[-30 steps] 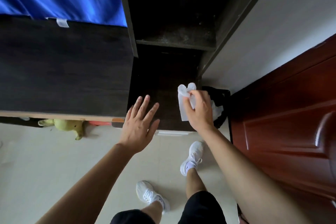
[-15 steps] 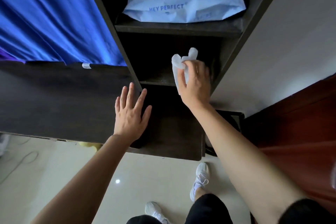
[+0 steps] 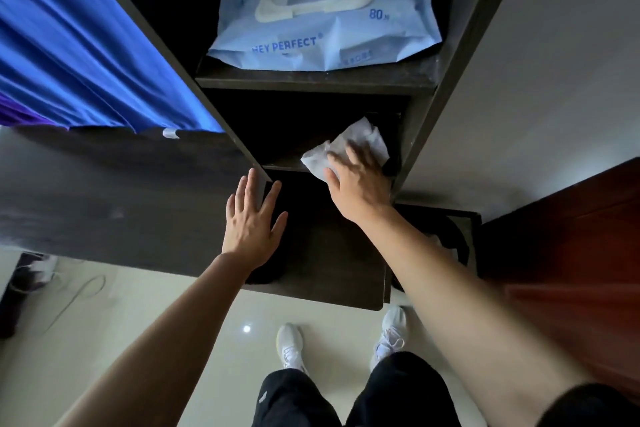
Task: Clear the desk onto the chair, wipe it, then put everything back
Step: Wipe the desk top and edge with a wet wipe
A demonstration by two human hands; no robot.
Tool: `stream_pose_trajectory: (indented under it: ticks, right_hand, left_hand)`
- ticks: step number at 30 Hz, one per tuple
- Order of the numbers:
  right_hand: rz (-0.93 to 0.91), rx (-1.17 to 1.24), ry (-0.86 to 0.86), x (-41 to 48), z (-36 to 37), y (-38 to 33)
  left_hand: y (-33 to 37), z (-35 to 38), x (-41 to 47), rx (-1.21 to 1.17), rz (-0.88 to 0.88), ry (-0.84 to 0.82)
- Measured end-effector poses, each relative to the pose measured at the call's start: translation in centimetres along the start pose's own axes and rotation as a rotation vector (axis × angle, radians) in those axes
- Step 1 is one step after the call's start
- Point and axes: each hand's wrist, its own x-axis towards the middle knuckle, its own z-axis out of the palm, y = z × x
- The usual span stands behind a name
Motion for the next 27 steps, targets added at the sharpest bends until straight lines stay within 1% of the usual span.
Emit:
stream_pose_trajectory:
  ticks: [3, 6, 10, 13, 15, 17, 22, 25, 27]
  right_hand:
    - [0.059, -0.081, 0.008, -0.4, 0.3, -0.5]
    - [0.133, -0.114, 0.044, -0.5, 0.5, -1.6]
    - [0.2, -0.14, 0.108, -0.7, 0.9, -2.4]
    - [0.244, -0.153, 0.152, -0.4, 1.3, -3.5]
    - [0.263, -0.145, 0.198, 0.2, 1.8, -4.5]
    - [0.251, -0.15, 0.199, 1.2, 2.6, -6.3]
    - [0.208, -0.043, 0.179, 5.1, 4.3, -11.9]
    - [0.202, -0.058, 0.202, 4.9, 3.6, -10.8]
    - [0.242, -0.074, 0.314, 3.6, 2.6, -8.2]
  left_hand:
    - [-1.5, 1.4, -0.4, 0.019, 0.016, -0.122]
    - [-3.2, 2.7, -0.5, 0.01, 0.043, -0.177]
    - [-5.6, 4.4, 0.8, -0.03, 0.088, -0.192]
    - [-7.1, 5.4, 0.9, -0.01, 0.108, -0.223]
    - [-7.7, 5.8, 0.8, -0.015, 0.134, -0.215]
    - [-7.8, 5.9, 0.9, -0.023, 0.147, -0.212]
    - [-7.8, 6.4, 1.0, -0.026, 0.139, -0.216]
    - [-8.0, 6.2, 1.1, -0.032, 0.146, -0.228]
    - [-8.0, 6.2, 0.9, -0.032, 0.149, -0.231]
